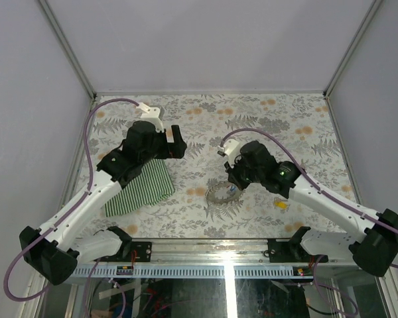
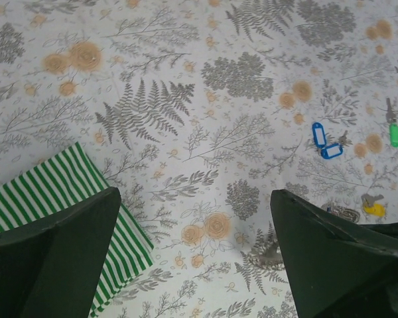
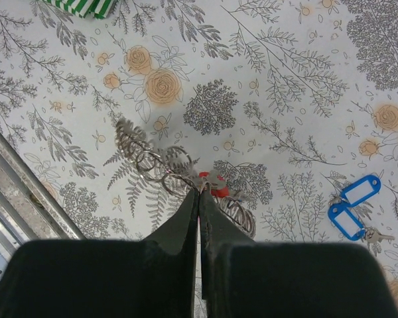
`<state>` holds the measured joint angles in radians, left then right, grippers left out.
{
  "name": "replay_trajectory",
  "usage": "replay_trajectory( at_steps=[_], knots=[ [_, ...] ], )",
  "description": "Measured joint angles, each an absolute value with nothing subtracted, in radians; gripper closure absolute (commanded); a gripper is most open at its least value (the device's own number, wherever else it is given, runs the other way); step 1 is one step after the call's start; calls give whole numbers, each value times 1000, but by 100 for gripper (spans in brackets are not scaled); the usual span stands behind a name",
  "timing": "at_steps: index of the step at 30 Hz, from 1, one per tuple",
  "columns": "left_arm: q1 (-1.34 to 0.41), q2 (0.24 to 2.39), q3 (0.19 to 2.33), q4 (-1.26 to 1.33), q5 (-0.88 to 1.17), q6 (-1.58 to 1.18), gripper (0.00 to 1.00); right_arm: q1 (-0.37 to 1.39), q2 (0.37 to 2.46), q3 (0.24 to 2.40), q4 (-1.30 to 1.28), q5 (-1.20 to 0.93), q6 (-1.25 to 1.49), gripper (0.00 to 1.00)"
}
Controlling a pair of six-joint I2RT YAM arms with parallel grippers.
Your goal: Put the keys on the keyring
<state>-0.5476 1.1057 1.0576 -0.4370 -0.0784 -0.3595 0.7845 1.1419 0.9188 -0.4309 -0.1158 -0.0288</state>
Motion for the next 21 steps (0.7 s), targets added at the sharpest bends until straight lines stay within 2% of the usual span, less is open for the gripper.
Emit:
replay_trajectory(
  at_steps=[12, 19, 21],
  knots=[
    [-547, 1025, 1018, -487, -153, -379, 0, 769, 1378, 985, -315, -67, -17, 100],
    [-542, 987, 1010, -500, -178, -360, 0, 704, 1561, 1031, -178, -73, 1, 93],
    [-539, 982, 1005, -513, -189, -360, 0, 682, 1604, 1033, -140, -86, 17, 85]
  ],
)
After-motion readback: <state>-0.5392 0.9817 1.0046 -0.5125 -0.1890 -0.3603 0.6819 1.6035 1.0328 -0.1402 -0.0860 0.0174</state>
